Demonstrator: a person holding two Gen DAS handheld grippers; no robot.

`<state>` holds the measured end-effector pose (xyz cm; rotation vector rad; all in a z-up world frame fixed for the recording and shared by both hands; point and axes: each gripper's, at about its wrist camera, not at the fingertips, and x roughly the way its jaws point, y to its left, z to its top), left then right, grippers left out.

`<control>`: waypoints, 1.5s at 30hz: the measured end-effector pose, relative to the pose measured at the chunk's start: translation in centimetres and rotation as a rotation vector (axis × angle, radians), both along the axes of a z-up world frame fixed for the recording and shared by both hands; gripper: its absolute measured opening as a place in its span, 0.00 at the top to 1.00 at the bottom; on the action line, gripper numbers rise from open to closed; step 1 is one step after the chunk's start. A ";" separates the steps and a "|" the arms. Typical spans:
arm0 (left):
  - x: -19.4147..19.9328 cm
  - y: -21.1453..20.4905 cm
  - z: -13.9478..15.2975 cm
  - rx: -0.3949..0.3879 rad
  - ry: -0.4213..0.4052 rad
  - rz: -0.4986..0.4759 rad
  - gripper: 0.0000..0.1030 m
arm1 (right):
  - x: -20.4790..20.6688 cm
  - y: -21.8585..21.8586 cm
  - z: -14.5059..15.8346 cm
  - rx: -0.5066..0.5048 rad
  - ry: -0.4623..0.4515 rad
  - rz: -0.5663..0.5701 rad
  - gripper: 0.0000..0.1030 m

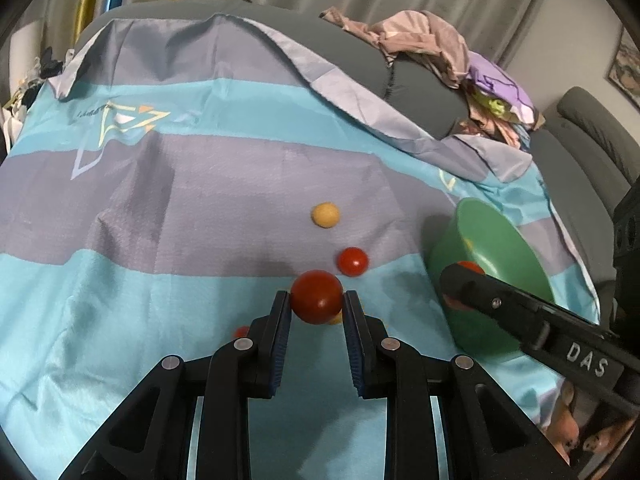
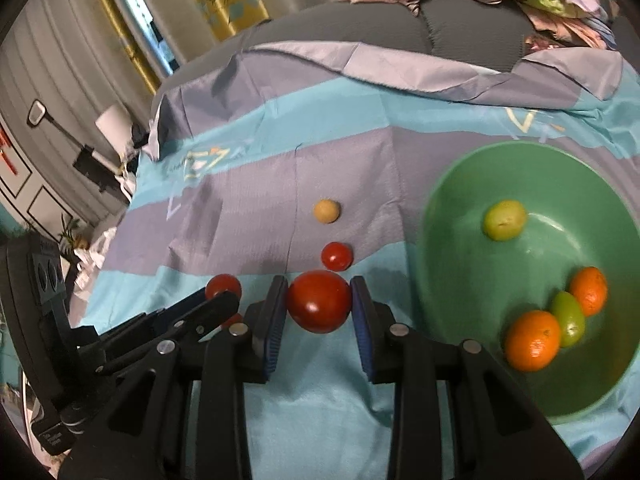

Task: Organize fruits
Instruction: 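Carry both held cherry tomatoes up and over the green bowl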

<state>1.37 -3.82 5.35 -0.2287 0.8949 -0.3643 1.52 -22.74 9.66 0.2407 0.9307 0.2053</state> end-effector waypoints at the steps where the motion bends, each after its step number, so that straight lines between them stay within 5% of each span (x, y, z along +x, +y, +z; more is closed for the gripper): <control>1: -0.1 -0.2 0.2 -0.004 -0.006 -0.006 0.75 | -0.1 -0.3 0.2 -0.004 -0.007 -0.008 0.68; 22: -0.8 -8.2 3.4 -0.014 -0.071 -0.104 0.75 | -2.1 -8.6 3.5 0.036 -0.104 -0.159 0.68; 45: -0.9 -16.4 2.5 -0.006 -0.006 -0.224 0.75 | -2.8 -14.3 2.8 0.055 -0.078 -0.276 0.68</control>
